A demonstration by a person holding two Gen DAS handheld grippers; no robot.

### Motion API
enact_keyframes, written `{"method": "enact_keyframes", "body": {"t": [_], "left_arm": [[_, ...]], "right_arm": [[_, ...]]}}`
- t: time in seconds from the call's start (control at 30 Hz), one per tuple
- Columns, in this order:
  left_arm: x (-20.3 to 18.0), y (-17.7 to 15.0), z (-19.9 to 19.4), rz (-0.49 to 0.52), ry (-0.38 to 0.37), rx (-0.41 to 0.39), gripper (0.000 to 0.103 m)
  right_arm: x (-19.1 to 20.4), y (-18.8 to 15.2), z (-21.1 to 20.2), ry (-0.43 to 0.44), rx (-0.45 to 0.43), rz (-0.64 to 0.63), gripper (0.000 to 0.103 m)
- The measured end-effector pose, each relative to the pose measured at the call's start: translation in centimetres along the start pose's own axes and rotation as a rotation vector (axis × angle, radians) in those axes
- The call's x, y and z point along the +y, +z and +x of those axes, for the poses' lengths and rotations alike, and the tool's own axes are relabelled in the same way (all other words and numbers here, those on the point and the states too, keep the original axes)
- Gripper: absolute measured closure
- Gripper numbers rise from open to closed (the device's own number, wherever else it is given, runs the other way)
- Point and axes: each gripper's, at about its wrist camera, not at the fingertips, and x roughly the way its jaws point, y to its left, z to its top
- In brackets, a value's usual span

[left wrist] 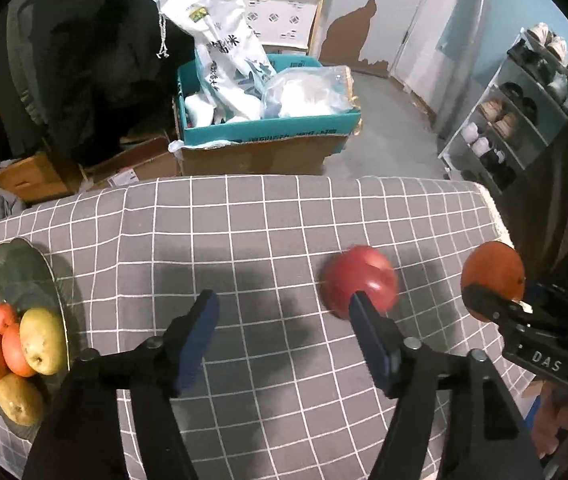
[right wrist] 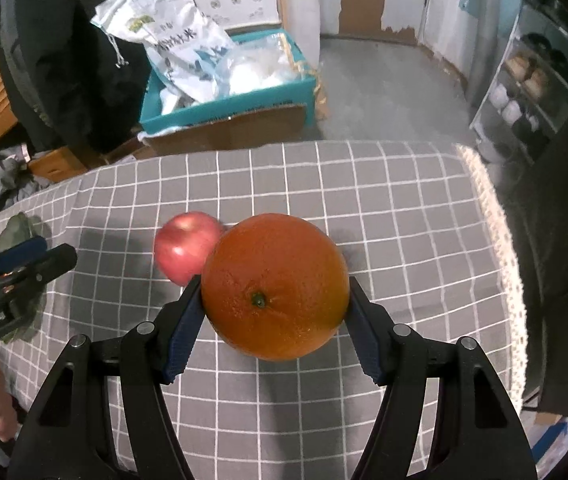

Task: Organize fruits

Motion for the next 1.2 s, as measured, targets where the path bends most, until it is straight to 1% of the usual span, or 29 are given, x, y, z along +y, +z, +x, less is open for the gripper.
{"method": "enact_keyframes", "body": {"t": [0.1,0.2,0.23,0.37,0.53,0.57,0.63,0.7,0.73,0.93,1.0,1.1,1.2], "left_arm": [[-0.4,0.0,0.7,0.02,0.011,0.01,0.031],[-0.5,0.0,1.3,0.016,0.007,0.027,0.031],[-0.6,-0.1,1.3,0.013,0.006,0.029,0.031],[-0.5,-0.2,1.8,0.007,0.002,0.041,0.031],[-0.9,-0.2,2.2,0.012,-0.006,0.052,0.03],[-1.2,-0.3,2.2,0.016,-0.008,0.052,0.028],[-1.7,-0.2,2.3,0.025,-0.017,0.046,0.019],[-2.7,-0.3,2.4,0.041,-0.031,0.034,0.014],[-3.1,-0.4,2.5,0.049,-0.038,0.033,0.013],[-7.4,-0.6,4.5,0.147,-0.1,0.092,0.011],[-8.2,-0.8,5.1,0.165,-0.102,0.106,0.009],[-9.0,-1.2,6.5,0.166,-0.095,0.133,0.009],[-8.8,-1.1,8.1,0.122,-0.097,0.168,0.009]], "right_arm": [[-0.3,0.5,2.0,0.01,0.031,0.004,0.036],[-0.5,0.6,4.0,-0.005,0.068,0.006,0.036],[-0.7,0.5,4.0,-0.013,0.053,0.01,0.035],[-1.3,0.5,3.9,0.042,0.062,0.043,0.036],[-1.4,0.4,3.8,0.036,0.057,0.044,0.036],[-1.5,0.4,3.7,0.037,0.056,0.052,0.036],[-2.0,0.2,3.4,0.034,0.047,0.067,0.036],[-2.7,0.1,2.8,0.024,0.039,0.088,0.036],[-3.1,0.1,2.6,0.019,0.036,0.096,0.036],[-6.2,-0.8,1.5,-0.005,0.025,0.176,0.036],[-6.9,-1.1,1.4,-0.005,0.026,0.2,0.036],[-7.8,-1.3,1.4,-0.006,0.028,0.224,0.036],[-8.3,-1.5,1.3,-0.002,0.028,0.231,0.036]]}}
